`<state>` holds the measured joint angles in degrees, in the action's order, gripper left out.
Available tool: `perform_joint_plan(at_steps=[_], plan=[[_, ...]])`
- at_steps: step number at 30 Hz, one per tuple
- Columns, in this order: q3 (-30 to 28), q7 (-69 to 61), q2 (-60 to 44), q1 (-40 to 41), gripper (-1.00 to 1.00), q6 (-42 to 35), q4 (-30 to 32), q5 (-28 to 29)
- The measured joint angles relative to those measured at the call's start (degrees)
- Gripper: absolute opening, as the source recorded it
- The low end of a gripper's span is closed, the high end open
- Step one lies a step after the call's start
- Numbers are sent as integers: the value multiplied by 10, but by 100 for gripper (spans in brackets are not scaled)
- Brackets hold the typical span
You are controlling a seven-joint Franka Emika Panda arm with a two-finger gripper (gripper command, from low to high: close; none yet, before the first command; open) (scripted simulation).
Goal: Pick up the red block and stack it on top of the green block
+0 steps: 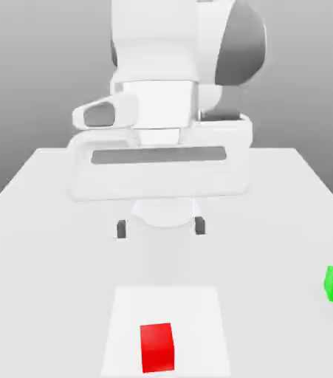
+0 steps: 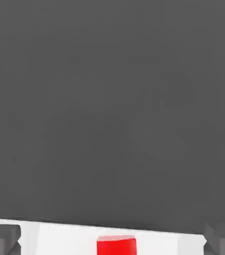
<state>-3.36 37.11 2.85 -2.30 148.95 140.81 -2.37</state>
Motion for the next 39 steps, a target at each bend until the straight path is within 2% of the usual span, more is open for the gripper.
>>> perform_joint_plan(at_steps=[6,11,12,19,24,39], plan=[[-1,-16,-124,3,0,52,25,6],[8,-26,-228,10,0,132,15,-5],[9,-28,-240,11,-100,142,13,-7],[10,-26,-238,12,-100,141,13,-5],[4,-17,-149,7,-100,66,27,8],[148,-103,-103,-122,-100,25,34,55]])
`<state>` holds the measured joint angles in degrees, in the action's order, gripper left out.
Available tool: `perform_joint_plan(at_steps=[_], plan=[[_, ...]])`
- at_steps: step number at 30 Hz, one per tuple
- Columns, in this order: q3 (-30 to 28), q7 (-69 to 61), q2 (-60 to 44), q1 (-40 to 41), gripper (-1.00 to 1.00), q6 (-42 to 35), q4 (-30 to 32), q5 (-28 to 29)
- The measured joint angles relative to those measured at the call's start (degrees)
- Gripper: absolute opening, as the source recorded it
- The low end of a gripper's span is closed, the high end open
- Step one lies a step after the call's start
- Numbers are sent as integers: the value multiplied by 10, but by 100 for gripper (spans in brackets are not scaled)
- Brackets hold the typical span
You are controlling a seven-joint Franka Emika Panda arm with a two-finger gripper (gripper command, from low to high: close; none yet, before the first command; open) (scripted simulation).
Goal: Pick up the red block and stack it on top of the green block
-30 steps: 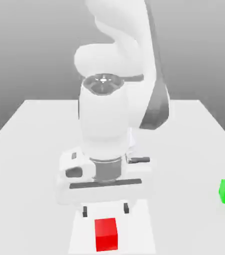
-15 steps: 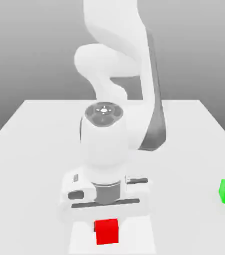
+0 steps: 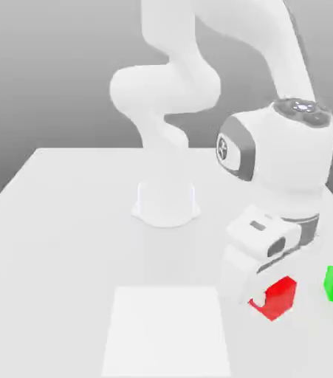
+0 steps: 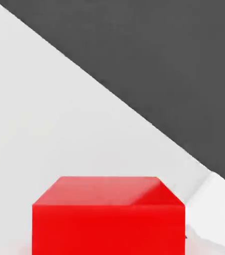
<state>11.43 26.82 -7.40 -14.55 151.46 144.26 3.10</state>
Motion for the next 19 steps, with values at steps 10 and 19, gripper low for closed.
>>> perform_joint_plan(at_steps=[10,19], plan=[[99,-79,22,-103,-100,-20,4,6],[67,-32,-71,-141,100,60,-2,87]])
